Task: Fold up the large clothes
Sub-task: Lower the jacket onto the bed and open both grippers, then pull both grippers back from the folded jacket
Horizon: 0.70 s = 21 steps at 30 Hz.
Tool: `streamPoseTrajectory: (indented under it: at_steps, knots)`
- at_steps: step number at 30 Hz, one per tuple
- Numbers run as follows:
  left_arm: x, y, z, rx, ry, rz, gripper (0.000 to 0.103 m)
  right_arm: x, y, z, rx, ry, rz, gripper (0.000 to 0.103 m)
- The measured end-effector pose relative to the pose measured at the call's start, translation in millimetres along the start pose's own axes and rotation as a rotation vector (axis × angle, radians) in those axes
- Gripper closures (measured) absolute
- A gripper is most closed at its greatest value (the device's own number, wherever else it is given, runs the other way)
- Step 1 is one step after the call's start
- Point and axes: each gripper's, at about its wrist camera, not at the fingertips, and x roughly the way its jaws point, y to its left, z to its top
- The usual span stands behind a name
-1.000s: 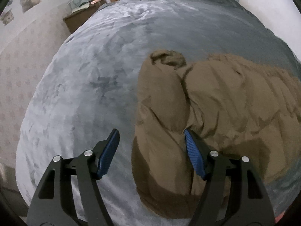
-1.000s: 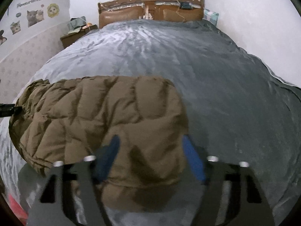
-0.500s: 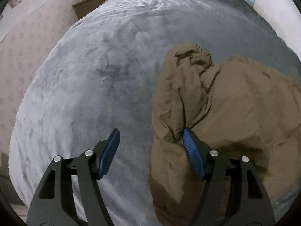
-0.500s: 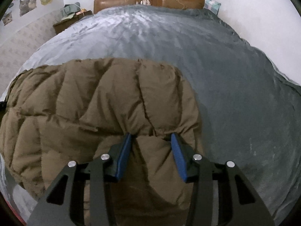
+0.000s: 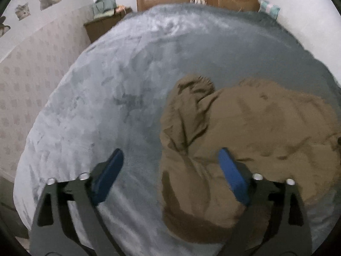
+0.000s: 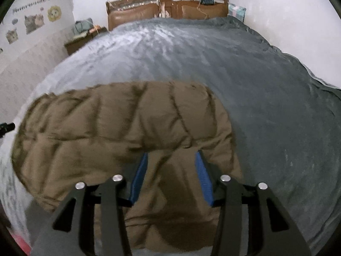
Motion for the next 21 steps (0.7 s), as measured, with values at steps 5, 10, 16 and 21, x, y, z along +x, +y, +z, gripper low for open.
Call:
streamPoseTrajectory:
  at_steps: [5,10,16,21]
  knots:
    - [-35,-12,-17,-0.013,-0.059,-0.055,0.003,-23,19,-6,0.019,-0.043,0.031,0.017]
    - [-55,-16,-52,-0.022,-0.088,-0.058,0.003,-35,37,-18,0.040,-0.069,0.047,0.011]
    - [-80,-27,-81,0.000,-0.119,-0.039,0.003,-45,53,-36,0.015,-0.115,-0.021,0.002]
    - [-94,-31,-102,0.019,-0.157,-0.009,0.003,-56,57,-54,0.032,-0.138,-0.028,0.002]
